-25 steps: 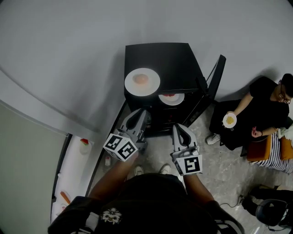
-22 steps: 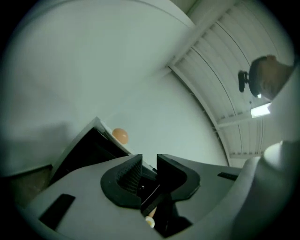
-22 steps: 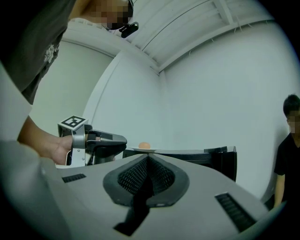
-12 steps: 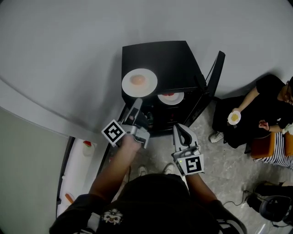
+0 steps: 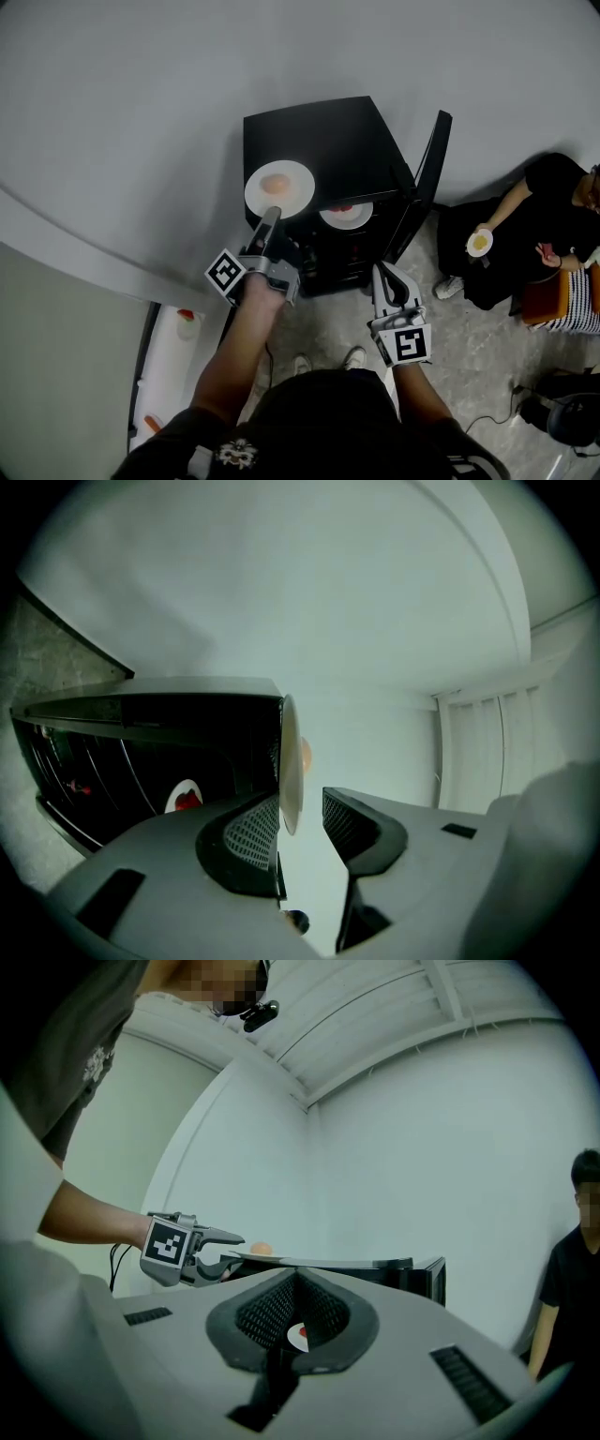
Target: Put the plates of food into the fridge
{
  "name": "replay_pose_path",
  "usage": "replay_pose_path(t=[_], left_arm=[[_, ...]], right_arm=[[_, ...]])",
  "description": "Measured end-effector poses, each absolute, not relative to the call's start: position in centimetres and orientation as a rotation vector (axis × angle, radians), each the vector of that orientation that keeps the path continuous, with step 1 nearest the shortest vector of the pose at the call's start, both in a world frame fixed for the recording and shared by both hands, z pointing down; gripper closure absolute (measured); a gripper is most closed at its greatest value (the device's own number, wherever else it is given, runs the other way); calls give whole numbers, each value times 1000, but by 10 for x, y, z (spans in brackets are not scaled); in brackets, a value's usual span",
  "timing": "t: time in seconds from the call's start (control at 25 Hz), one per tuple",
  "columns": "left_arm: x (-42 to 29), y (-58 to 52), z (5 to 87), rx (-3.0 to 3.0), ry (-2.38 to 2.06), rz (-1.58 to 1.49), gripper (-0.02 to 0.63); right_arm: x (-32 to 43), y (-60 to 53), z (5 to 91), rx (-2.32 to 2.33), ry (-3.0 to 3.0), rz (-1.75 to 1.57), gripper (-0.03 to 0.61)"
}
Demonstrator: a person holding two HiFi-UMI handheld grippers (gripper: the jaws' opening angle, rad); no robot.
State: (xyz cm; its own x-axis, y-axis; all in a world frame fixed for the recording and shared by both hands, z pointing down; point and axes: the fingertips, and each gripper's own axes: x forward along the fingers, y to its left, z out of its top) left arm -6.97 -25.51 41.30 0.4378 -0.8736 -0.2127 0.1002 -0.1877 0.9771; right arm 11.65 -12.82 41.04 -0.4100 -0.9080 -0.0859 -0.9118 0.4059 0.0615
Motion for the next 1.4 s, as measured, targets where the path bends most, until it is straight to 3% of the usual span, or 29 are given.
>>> replay_pose_path(t=[0.12, 0.4, 1.4], left_arm=[[-69, -258, 417, 1465, -735, -1017, 463], [-69, -258, 419, 1439, -759, -1015, 549], [-14, -157, 417, 1599, -561, -868, 565]], right_arm=[[120, -127, 411, -1684, 2572, 150, 554], [118, -123, 411, -1654, 2528, 167, 554], [116, -135, 407, -1627, 2443, -4, 554]])
